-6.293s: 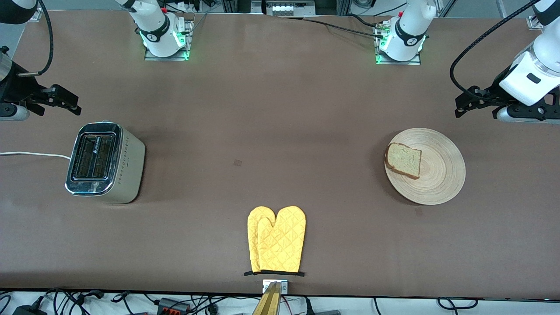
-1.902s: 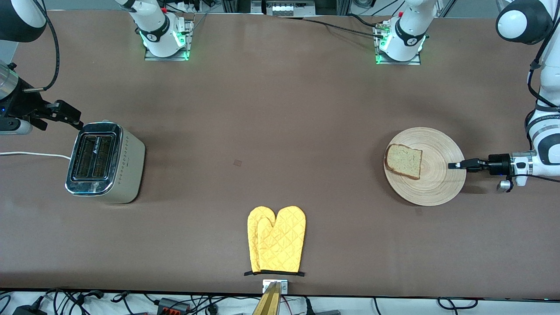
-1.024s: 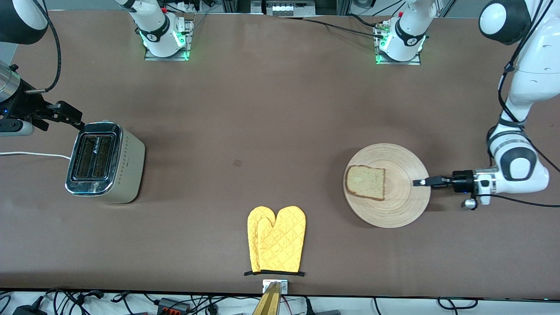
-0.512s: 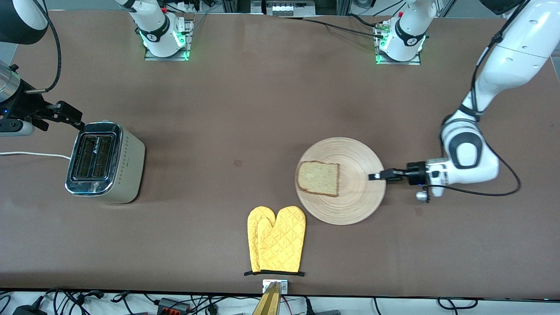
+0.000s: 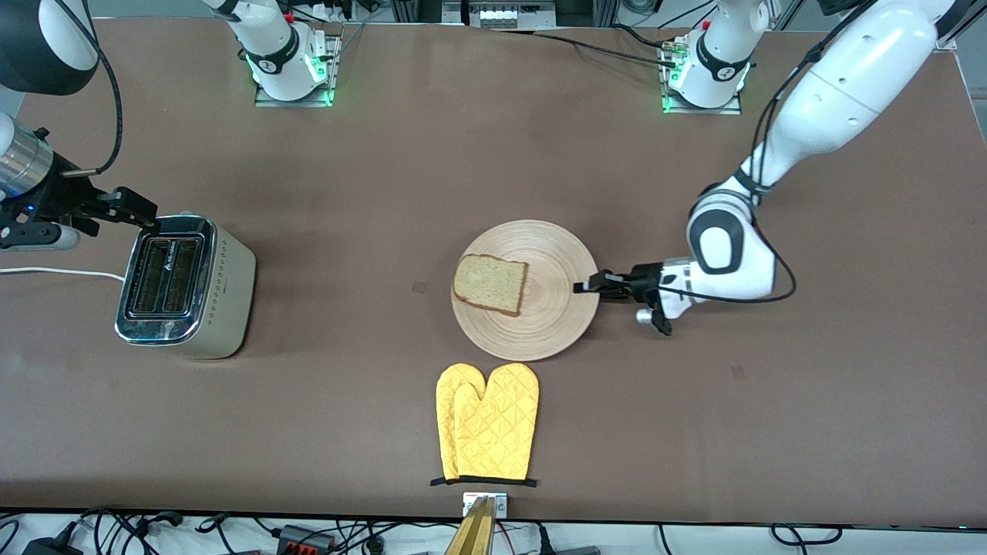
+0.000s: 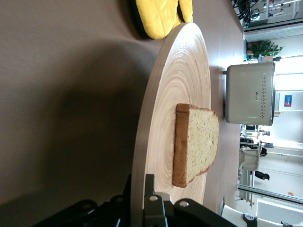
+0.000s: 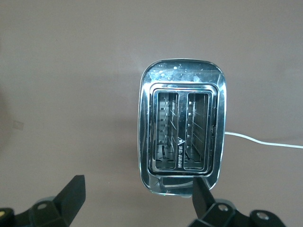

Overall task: Move plate and put bread in toaster
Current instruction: 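Push the wooden plate with bread toward the oven mitts with the left gripper, then withdraw the left gripper while the right gripper reaches the bread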

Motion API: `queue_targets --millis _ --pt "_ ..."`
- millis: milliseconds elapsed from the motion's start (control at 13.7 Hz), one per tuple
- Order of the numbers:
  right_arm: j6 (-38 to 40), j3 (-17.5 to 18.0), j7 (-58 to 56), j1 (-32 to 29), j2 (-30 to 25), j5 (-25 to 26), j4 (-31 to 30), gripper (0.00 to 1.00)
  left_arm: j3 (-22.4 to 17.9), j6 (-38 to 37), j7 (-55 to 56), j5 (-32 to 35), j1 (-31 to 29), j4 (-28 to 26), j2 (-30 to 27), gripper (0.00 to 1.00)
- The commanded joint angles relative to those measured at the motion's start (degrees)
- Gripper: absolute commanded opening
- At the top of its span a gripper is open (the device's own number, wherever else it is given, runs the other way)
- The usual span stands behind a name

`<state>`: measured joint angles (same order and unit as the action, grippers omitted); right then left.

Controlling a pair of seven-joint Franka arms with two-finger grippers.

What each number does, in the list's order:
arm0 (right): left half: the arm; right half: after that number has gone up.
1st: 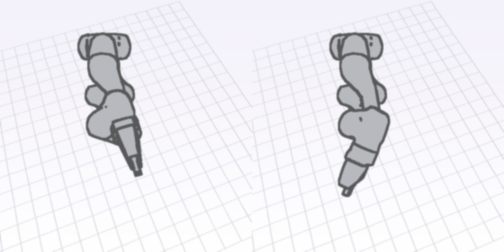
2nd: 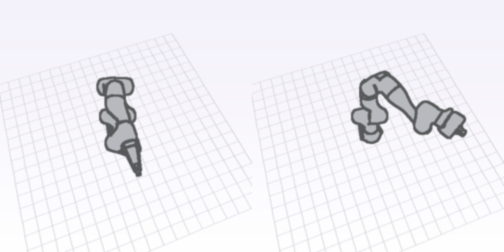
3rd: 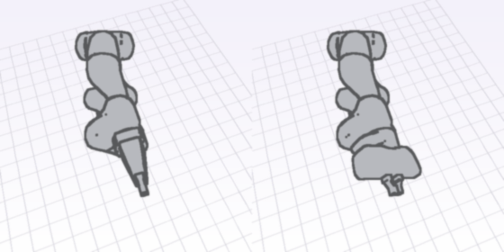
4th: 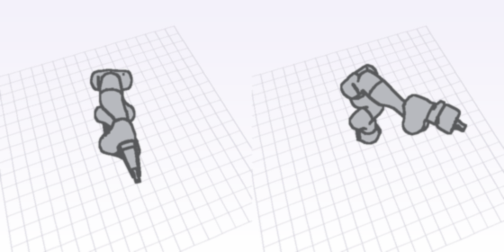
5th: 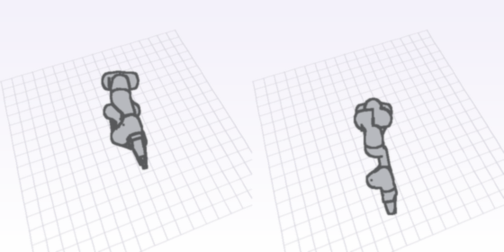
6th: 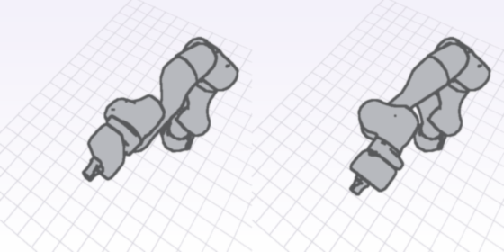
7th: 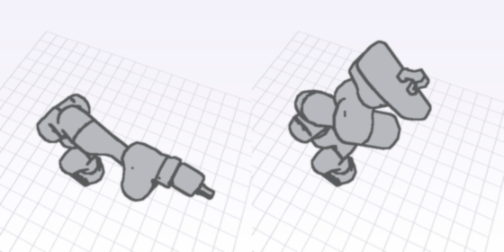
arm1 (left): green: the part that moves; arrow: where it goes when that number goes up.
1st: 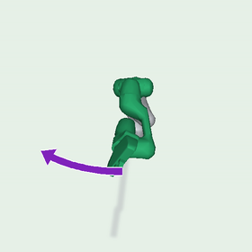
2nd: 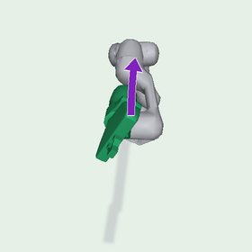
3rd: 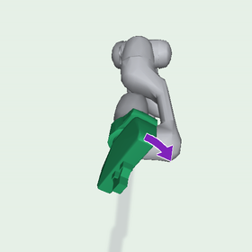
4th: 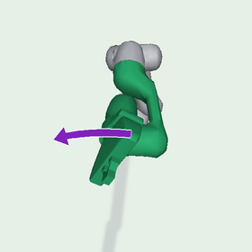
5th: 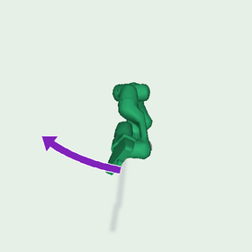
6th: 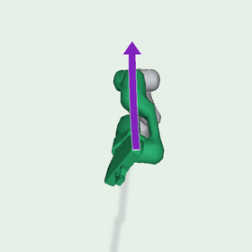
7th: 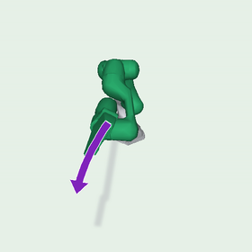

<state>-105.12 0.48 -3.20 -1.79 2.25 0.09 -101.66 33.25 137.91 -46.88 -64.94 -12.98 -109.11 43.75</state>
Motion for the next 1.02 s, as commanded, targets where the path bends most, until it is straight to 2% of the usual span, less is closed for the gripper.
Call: queue_targets --millis 0,73,220,366,512,585,659,951 --pt "-0.70 0.05 -0.40 0.38 -0.32 0.88 -0.73 1.00 0.50 0.08 -13.28 -15.41 1.45 0.21 2.04 0.01" --pt "-0.70 0.05 -0.58 0.30 -0.23 0.88 -0.73 1.00 0.33 0.17 -17.16 -20.18 2.34 0.21 2.65 0.01" --pt "-0.61 0.05 -0.49 0.21 -0.23 0.88 -0.73 1.00 0.33 0.26 -20.70 -22.69 2.95 0.21 4.06 0.02" --pt "-0.61 0.05 -0.49 0.21 0.21 0.88 -0.73 1.00 0.06 1.39 -21.24 -22.69 3.14 0.12 4.07 0.11" --pt "-0.26 0.14 0.21 0.82 0.74 0.79 -0.82 1.00 0.06 2.80 -21.24 -22.69 3.75 0.12 4.07 0.25" --pt "-0.34 0.14 0.39 1.87 1.26 0.79 -0.74 1.00 -0.02 2.89 -20.80 -22.95 3.84 0.12 4.15 0.81" --pt "-0.52 0.14 0.48 2.31 1.44 0.53 -0.73 1.00 -0.03 2.89 -20.97 -23.21 3.49 0.12 4.33 1.00" --pt "-1.48 0.14 0.56 6.96 4.60 -0.35 -0.47 1.00 -0.20 2.19 -21.15 -22.34 0.07 0.30 3.63 1.00"
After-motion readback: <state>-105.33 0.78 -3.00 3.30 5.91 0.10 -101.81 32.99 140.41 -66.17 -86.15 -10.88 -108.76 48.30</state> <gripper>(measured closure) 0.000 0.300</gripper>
